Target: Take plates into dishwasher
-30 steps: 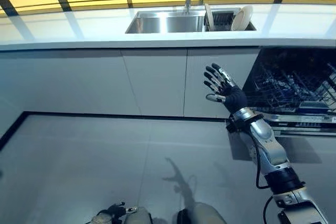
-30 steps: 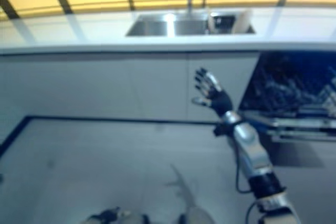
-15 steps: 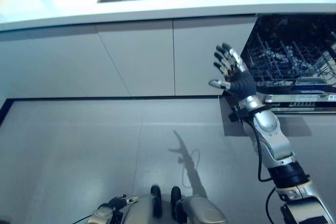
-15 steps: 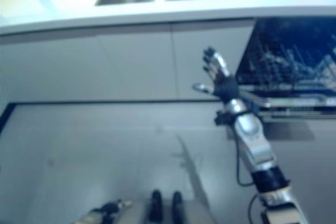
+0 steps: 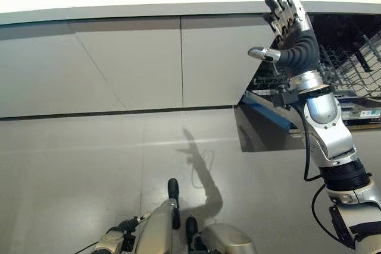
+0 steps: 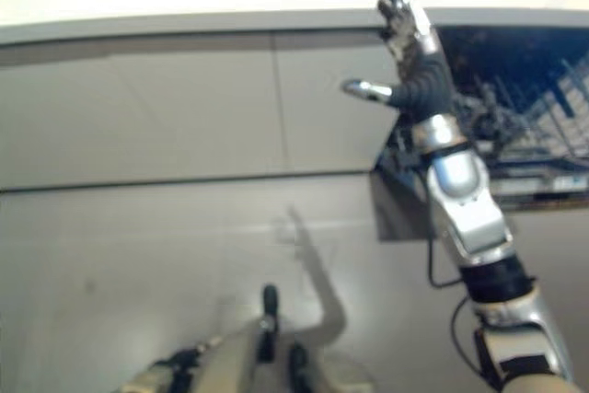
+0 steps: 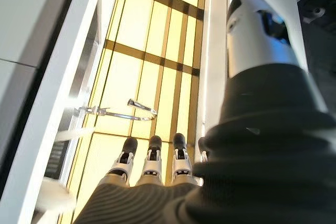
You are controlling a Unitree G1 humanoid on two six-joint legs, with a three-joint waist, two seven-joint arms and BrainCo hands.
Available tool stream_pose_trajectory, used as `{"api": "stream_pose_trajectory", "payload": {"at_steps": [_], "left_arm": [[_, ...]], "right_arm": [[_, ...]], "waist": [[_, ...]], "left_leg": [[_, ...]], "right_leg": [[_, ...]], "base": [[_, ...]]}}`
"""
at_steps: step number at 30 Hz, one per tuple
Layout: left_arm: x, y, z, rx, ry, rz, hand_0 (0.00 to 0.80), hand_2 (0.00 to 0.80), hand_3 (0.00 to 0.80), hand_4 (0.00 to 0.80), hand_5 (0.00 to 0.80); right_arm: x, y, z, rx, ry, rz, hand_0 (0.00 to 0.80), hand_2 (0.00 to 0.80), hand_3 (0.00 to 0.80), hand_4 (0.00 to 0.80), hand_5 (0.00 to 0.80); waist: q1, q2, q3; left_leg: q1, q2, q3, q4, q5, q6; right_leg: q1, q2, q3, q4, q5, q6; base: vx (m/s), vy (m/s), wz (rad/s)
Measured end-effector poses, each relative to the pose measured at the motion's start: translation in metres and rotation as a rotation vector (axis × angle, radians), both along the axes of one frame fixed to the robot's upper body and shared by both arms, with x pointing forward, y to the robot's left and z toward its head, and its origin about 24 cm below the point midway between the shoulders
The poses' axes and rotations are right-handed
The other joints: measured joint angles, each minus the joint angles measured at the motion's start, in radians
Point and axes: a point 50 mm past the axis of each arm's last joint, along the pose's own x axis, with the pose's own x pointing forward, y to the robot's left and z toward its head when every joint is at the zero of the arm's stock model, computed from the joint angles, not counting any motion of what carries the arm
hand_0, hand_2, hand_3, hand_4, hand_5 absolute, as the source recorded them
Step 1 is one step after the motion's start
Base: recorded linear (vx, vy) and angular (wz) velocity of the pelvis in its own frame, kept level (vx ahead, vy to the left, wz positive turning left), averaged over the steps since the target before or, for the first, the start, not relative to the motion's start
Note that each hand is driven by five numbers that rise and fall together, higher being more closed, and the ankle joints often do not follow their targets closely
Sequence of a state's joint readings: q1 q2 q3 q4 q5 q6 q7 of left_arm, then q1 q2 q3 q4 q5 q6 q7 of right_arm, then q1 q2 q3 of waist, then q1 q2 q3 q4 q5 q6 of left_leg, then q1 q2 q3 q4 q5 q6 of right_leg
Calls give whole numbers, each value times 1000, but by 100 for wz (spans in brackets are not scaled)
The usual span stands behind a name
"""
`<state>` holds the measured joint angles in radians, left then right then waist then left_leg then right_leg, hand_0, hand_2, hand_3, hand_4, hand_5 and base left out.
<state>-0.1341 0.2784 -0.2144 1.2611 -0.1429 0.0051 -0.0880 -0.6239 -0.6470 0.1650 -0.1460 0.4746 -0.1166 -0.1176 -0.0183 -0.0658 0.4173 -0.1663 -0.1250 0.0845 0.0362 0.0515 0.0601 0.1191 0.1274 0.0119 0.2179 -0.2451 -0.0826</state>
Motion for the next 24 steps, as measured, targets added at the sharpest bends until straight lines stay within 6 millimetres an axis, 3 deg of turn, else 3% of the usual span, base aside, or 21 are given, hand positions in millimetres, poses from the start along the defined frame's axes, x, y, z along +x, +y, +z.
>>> {"api": "stream_pose_trajectory", "payload": {"at_steps": [1, 2, 3, 4, 5, 6, 8, 10, 12, 14, 16, 19, 20, 22, 24], "left_arm": [[-5, 1, -1, 4, 14, 3, 0, 0, 0, 0, 0], [-8, 6, -1, 18, 16, 4, 0, 0, 0, 0, 0], [-14, 7, -2, 18, 21, 9, 0, 0, 0, 0, 0], [-13, 4, -3, 13, 17, -4, 0, 0, 0, 0, 0], [-9, -1, -2, 11, 4, -31, 0, 0, 0, 0, 0], [-3, -2, 0, 16, -15, -44, 0, 0, 0, 0, 0], [17, 6, 9, 48, -71, -58, 0, 0, 0, 0, 0], [33, 10, 17, 65, -113, -53, 0, 0, 0, 0, 0], [38, 10, 19, 73, -113, -61, 0, 0, 0, 0, 0], [37, 7, 16, 68, -98, -58, 0, 0, 0, 0, 0], [31, -2, 11, 53, -67, -52, 0, 0, 0, 0, 0], [22, -11, 5, 40, -25, -67, 0, 0, 0, 0, 0], [13, -9, 1, 49, 6, -72, 0, 0, 0, 0, 0], [-5, -6, -5, 52, 63, -54, 0, 0, 0, 0, 0], [-17, -1, -7, 54, 94, -45, 0, 0, 0, 0, 0]], "right_arm": [[0, 0, 1, 10, -2, 2, 0, 0, 0, 0, 0], [0, 2, -2, 20, 8, 13, 0, 0, 0, 0, 0], [-5, 2, -1, 20, -2, 21, 0, 0, 0, 0, 0], [-9, -1, 0, 27, -17, 17, 0, 0, 0, 0, 0], [-11, -2, 3, 31, -31, 15, 0, 0, 0, 0, 0], [-11, -1, 4, 34, -35, 14, 0, 0, 0, 0, 0], [-10, -1, 5, 33, -34, 9, 0, 0, 0, 0, 0], [-7, -1, 10, 42, -40, -5, 0, 0, 0, 0, 0], [-5, -1, 19, 57, -62, -23, 0, 0, 0, 0, 0], [-6, -1, 25, 74, -79, -25, 0, 0, 0, 0, 0], [-6, -3, 32, 76, -86, -43, 0, 0, 0, 0, 0], [-3, -15, 38, 44, -68, -122, 0, 0, 0, 0, 0], [-1, -19, 38, 42, -56, -140, 0, 0, 0, 0, 0], [6, -25, 33, 47, -16, -174, 0, 0, 0, 0, 0], [7, -28, 34, 38, -9, -195, 0, 0, 0, 0, 0]], "waist": [[12, 6, -4], [12, -30, -22], [6, -64, -50], [4, -54, -63], [8, -24, -81], [9, 3, -94], [26, 14, -96], [52, 27, -93], [58, 32, -93], [52, 21, -101], [29, 11, -118], [21, 7, -127], [26, 2, -138], [39, 46, -149], [35, 52, -153]], "left_leg": [[35, 17, 11, -39, 76, 62], [37, -3, 34, -12, 64, 71], [35, -50, 40, 23, 15, 95], [53, -70, 39, 45, -11, 107], [60, -66, 39, 50, -27, 105], [70, -51, 29, 47, -35, 105], [120, -14, 18, 21, -41, 95], [173, 39, 15, 17, -54, 74], [236, 68, 25, 21, -79, 33], [296, 63, 22, 22, -100, -2], [344, 39, 8, 24, -125, -38], [420, -9, -6, 26, -174, -64], [453, -28, -7, 35, -214, -68], [474, -2, -11, 100, -273, -72], [469, 0, -17, 162, -301, -62]], "right_leg": [[-71, -8, -84, 178, -43, 73], [-180, -95, -170, 459, -70, 100], [-269, -234, -224, 756, -69, 90], [-302, -318, -227, 846, -69, 99], [-336, -365, -220, 859, -64, 107], [-359, -380, -207, 801, -59, 116], [-368, -353, -219, 620, -57, 113], [-345, -252, -229, 300, -40, 108], [-333, -162, -238, 38, 62, 109], [-337, -113, -221, -105, 166, 120], [-348, -84, -171, -232, 256, 135], [-321, -100, -158, -292, 259, 127], [-291, -112, -156, -292, 238, 100], [-262, -87, -141, -252, 348, -13], [-242, -87, -133, -230, 414, -45]], "base": [[548, 274, -55], [486, 300, -28], [398, 277, 0], [302, 195, 6], [279, 74, 0], [255, -3, -11], [257, -105, -19], [266, -136, -27], [266, -122, -8], [286, -127, 22], [370, -156, 68], [412, -172, 74], [450, -205, 58], [570, -287, 29], [594, -397, 35]]}}
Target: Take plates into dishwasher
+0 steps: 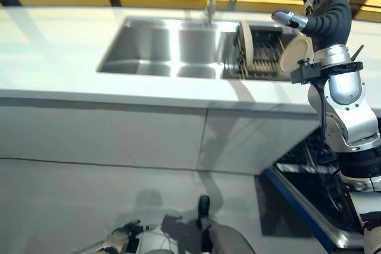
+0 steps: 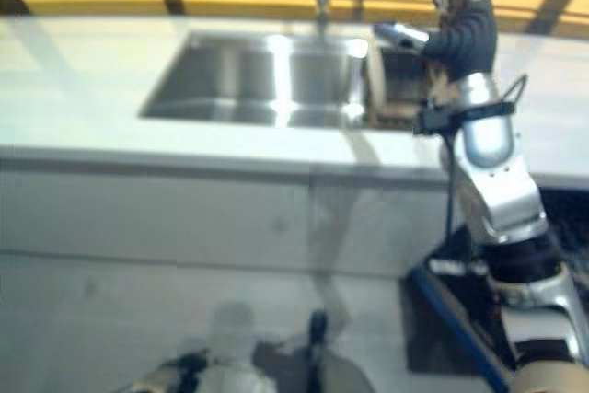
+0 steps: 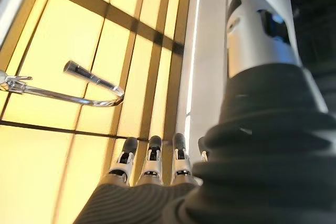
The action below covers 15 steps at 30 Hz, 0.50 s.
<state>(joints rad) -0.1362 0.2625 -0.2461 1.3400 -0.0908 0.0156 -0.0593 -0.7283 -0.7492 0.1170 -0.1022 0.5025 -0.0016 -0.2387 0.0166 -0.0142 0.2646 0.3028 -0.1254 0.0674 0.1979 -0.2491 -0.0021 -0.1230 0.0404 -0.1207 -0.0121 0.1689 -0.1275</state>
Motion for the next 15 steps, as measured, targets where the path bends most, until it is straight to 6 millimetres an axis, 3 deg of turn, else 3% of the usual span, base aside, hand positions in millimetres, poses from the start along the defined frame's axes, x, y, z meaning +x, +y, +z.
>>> {"api": "stream_pose_trajectory", "payload": {"at_steps": [2, 3, 4, 6, 7, 8, 9, 11, 13, 14, 15], "left_arm": [[-10, 2, -2, 0, 19, 15, 0, 0, 0, 0, 0], [-7, 5, -1, 6, 14, 21, 0, 0, 0, 0, 0], [-6, 7, 0, 8, 9, 29, 0, 0, 0, 0, 0], [-10, 8, -1, -1, 20, 51, 0, 0, 0, 0, 0], [-12, 5, -2, -11, 11, 52, 0, 0, 0, 0, 0], [-18, 2, -4, -22, 21, 58, 0, 0, 0, 0, 0], [-19, 3, -4, -21, 23, 58, 0, 0, 0, 0, 0], [-26, 3, -6, -23, 41, 70, 0, 0, 0, 0, 0], [-32, 2, -7, -33, 38, 93, 0, 0, 0, 0, 0], [-33, 4, -7, -31, 33, 95, 0, 0, 0, 0, 0], [-32, 4, -6, -31, 25, 93, 0, 0, 0, 0, 0]], "right_arm": [[-1, -3, 3, 1, -11, -22, 0, 0, 0, 0, 0], [-1, -4, 5, 2, -16, -28, 0, 0, 0, 0, 0], [-1, -3, 5, 2, -16, -27, 0, 0, 0, 0, 0], [-1, -1, 8, 1, -20, -19, 0, 0, 0, 0, 0], [-2, -1, 14, -7, -40, -21, 0, 0, 0, 0, 0], [-4, -2, 17, -12, -50, -25, 0, 0, 0, 0, 0], [-5, -3, 18, -13, -54, -24, 0, 0, 0, 0, 0], [-7, 1, 19, -15, -63, -10, 0, 0, 0, 0, 0], [-8, 4, 22, -13, -68, -3, 0, 0, 0, 0, 0], [-7, 4, 20, -8, -57, -6, 0, 0, 0, 0, 0], [-6, 5, 18, -6, -45, -13, 0, 0, 0, 0, 0]], "waist": [[-5, 29, -10], [-6, 28, -9], [-3, 27, -9], [-10, 53, -12], [-30, 61, -21], [-44, 75, -37], [-48, 51, -54], [-23, 43, -66], [-26, 58, -75], [-32, 60, -79], [-36, 55, -84]], "left_leg": [[-28, 29, -16, -15, -51, 46], [-56, 41, -13, -20, -63, 50], [-54, 59, -7, -8, -77, 42], [-37, 127, -1, -10, -87, 23], [-36, 165, 28, -5, -100, -3], [-22, 187, 51, 5, -111, -37], [-34, 187, 70, 75, -121, -51], [-177, 236, 68, 362, -61, -112], [-328, 278, 61, 669, 11, -114], [-377, 287, 75, 761, 19, -108], [-419, 271, 80, 794, 19, -106]], "right_leg": [[0, 46, 4, 28, 28, -36], [-4, 65, 0, 32, 24, -37], [-8, 82, -4, 49, 4, -33], [-38, 98, -62, 168, -109, 49], [-100, 76, -43, 383, -171, -3], [-111, 52, -34, 490, -264, 48], [-81, 33, -7, 449, -324, 16], [-13, 67, 2, 319, -279, -7], [58, 98, -1, 217, -246, -42], [87, 105, -14, 185, -235, -52], [104, 107, -16, 162, -233, -55]], "base": [[710, -479, 25], [802, -483, -8], [688, -434, -3], [491, -342, 17], [433, -340, 48], [448, -403, 43], [482, -459, 20], [426, -470, -20], [313, -385, -4], [153, -200, 19], [105, -168, 21]]}}
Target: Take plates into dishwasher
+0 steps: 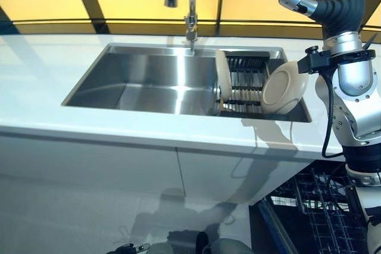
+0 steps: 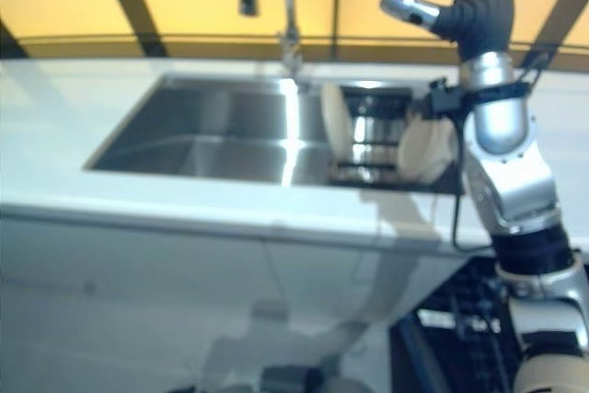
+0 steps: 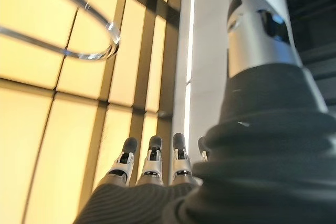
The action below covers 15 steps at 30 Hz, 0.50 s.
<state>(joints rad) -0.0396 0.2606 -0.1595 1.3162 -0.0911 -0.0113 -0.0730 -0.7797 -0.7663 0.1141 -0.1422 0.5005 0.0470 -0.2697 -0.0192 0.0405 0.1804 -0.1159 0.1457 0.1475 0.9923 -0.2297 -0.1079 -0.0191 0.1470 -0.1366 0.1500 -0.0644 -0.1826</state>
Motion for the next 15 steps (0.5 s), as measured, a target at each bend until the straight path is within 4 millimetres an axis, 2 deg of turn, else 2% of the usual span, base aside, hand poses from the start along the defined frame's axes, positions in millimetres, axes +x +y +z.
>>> {"api": "stream_pose_trajectory", "payload": {"at_steps": [1, 3, 5, 6, 7, 8, 9, 10, 11, 12, 13, 14, 15], "left_arm": [[4, 0, 1, 0, -15, -4, 0, 0, 0, 0, 0], [11, 0, 3, 0, -45, -12, 0, 0, 0, 0, 0], [14, 6, 6, 14, -54, -9, 0, 0, 0, 0, 0], [16, 10, 7, 25, -55, -10, 0, 0, 0, 0, 0], [19, 13, 9, 33, -61, -15, 0, 0, 0, 0, 0], [22, 12, 9, 32, -64, -25, 0, 0, 0, 0, 0], [25, 8, 9, 24, -67, -31, 0, 0, 0, 0, 0], [25, -11, 4, -24, -67, -29, 0, 0, 0, 0, 0], [19, -13, 2, -30, -58, -14, 0, 0, 0, 0, 0], [17, -14, 1, -31, -44, -24, 0, 0, 0, 0, 0], [13, -14, 0, -30, -27, -34, 0, 0, 0, 0, 0], [14, -15, 0, -30, -27, -43, 0, 0, 0, 0, 0], [16, -9, 2, -13, -29, -40, 0, 0, 0, 0, 0]], "right_arm": [[0, 0, 0, 4, 0, -4, 0, 0, 0, 0, 0], [1, 2, -3, 8, 4, -3, 0, 0, 0, 0, 0], [3, 7, -7, -3, 17, -4, 0, 0, 0, 0, 0], [3, 8, -7, -2, 15, -9, 0, 0, 0, 0, 0], [4, 8, -8, 4, 16, -14, 0, 0, 0, 0, 0], [5, 7, -10, 8, 24, -24, 0, 0, 0, 0, 0], [7, 4, -13, 11, 36, -37, 0, 0, 0, 0, 0], [8, -1, -12, -10, 44, -68, 0, 0, 0, 0, 0], [5, -1, -11, -11, 26, -68, 0, 0, 0, 0, 0], [7, -2, -24, 10, 58, -77, 0, 0, 0, 0, 0], [12, -6, -33, 2, 101, -96, 0, 0, 0, 0, 0], [11, -10, -31, -7, 98, -114, 0, 0, 0, 0, 0], [12, -13, -33, 11, 100, -122, 0, 0, 0, 0, 0]], "waist": [[-4, -6, -1], [-16, -27, 12], [-19, -63, 32], [-20, -88, 40], [-21, -114, 44], [-26, -119, 51], [-40, -97, 58], [-42, 31, 62], [-41, 14, 65], [-57, -2, 70], [-54, -16, 58], [-50, 2, 56], [-48, -8, 64]], "left_leg": [[-46, -20, -8, -5, 0, 1], [-96, -62, -27, -113, -3, 7], [-78, -89, 13, -319, 9, 25], [-61, -113, 34, -452, 26, 52], [-40, -154, 39, -604, 57, 83], [-17, -180, 31, -727, 103, 120], [-5, -169, 9, -790, 150, 140], [5, -48, -50, -875, 360, 264], [4, -60, -88, -899, 372, 72], [19, -77, -119, -914, 383, 56], [19, -103, -119, -905, 383, 56], [20, -104, -116, -907, 353, 35], [38, -98, -115, -925, 320, 45]], "right_leg": [[11, -1, -2, -23, 2, -3], [36, -4, -4, -49, 7, -10], [85, -20, -11, -78, 6, -10], [110, -32, -14, -95, 6, -10], [123, -47, -17, -105, 2, 0], [117, -48, -20, -69, -10, 57], [94, -31, -21, -8, -19, 133], [-28, 9, 2, 214, -102, 88], [-81, -129, 26, 248, -143, 99], [-47, -138, -9, 214, -121, 93], [-43, -145, -10, 186, -112, 92], [-38, -120, -12, 165, -111, 93], [-24, -114, -17, 152, -107, 86]], "base": [[114, -159, 17], [134, -145, 11], [128, -86, 5], [105, -38, 6], [132, -35, 3], [107, -17, -2], [113, -11, -21], [150, 18, -38], [185, 49, -43], [206, 84, -38], [182, 139, -29], [190, 190, -23], [201, 248, -10]]}}
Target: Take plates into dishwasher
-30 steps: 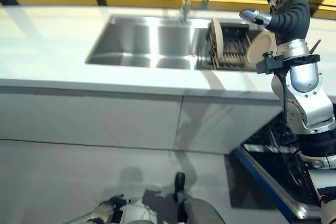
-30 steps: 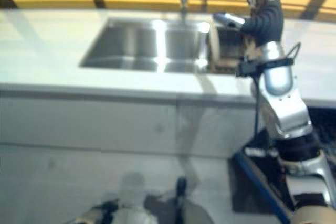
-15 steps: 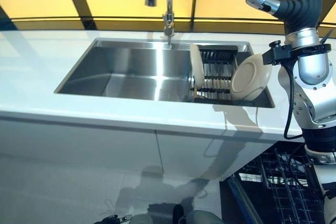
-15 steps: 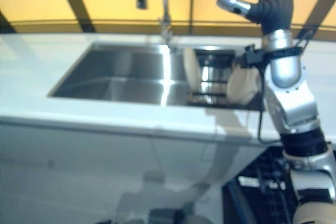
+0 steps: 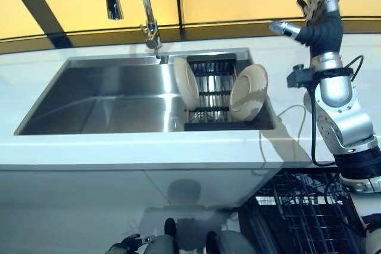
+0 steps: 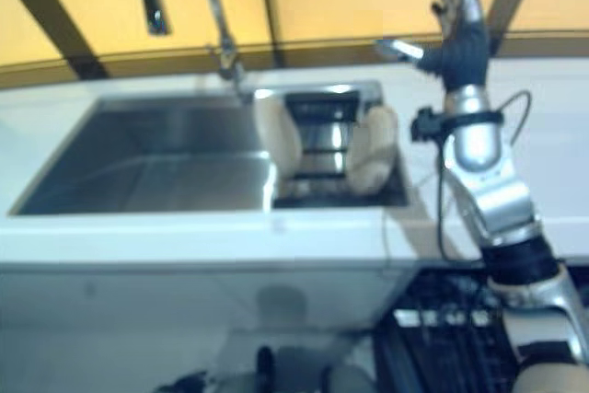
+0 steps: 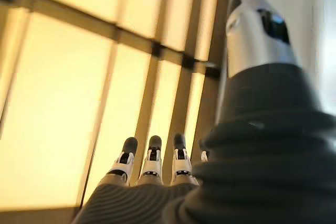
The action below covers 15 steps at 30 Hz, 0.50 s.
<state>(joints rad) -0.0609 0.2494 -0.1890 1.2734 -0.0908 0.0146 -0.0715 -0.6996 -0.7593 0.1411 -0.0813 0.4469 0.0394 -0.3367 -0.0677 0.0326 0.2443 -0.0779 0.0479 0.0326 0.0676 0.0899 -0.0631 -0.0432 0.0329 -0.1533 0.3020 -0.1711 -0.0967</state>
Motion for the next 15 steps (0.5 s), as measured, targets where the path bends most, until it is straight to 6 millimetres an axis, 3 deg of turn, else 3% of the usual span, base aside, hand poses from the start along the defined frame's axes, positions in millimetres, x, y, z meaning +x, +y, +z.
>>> {"api": "stream_pose_trajectory", "payload": {"at_steps": [2, 5, 6, 11, 15], "left_arm": [[-1, 8, 2, 21, 7, 2, 0, 0, 0, 0, 0], [-4, 8, 1, 23, 26, -1, 0, 0, 0, 0, 0], [-4, 9, 1, 26, 25, -2, 0, 0, 0, 0, 0], [6, 11, 4, 38, -2, -24, 0, 0, 0, 0, 0], [17, 19, 10, 67, -39, -28, 0, 0, 0, 0, 0]], "right_arm": [[1, -1, -1, -5, 11, -6, 0, 0, 0, 0, 0], [0, -4, 2, -9, 1, -9, 0, 0, 0, 0, 0], [1, -4, 2, -11, 3, -8, 0, 0, 0, 0, 0], [0, -6, 2, -24, 5, -15, 0, 0, 0, 0, 0], [-3, -12, 2, -20, -7, -28, 0, 0, 0, 0, 0]], "waist": [[3, -38, -10], [12, -49, -22], [11, -52, -24], [13, -56, -27], [28, -60, -30]], "left_leg": [[24, -5, 33, -43, -2, 6], [76, -29, 51, -62, 0, 11], [89, -34, 50, -81, 0, 39], [103, -46, 92, -127, 10, 64], [106, -41, 149, -152, 11, 82]], "right_leg": [[19, -7, -2, -38, 13, -3], [49, -3, -2, -81, 30, -5], [49, -3, 4, -83, 31, -1], [46, -5, 39, -154, 72, 48], [56, -11, 26, -236, 116, 108]], "base": [[187, 261, 7], [148, 270, 3], [122, 276, -9], [70, 212, -25], [19, 107, -36]]}}
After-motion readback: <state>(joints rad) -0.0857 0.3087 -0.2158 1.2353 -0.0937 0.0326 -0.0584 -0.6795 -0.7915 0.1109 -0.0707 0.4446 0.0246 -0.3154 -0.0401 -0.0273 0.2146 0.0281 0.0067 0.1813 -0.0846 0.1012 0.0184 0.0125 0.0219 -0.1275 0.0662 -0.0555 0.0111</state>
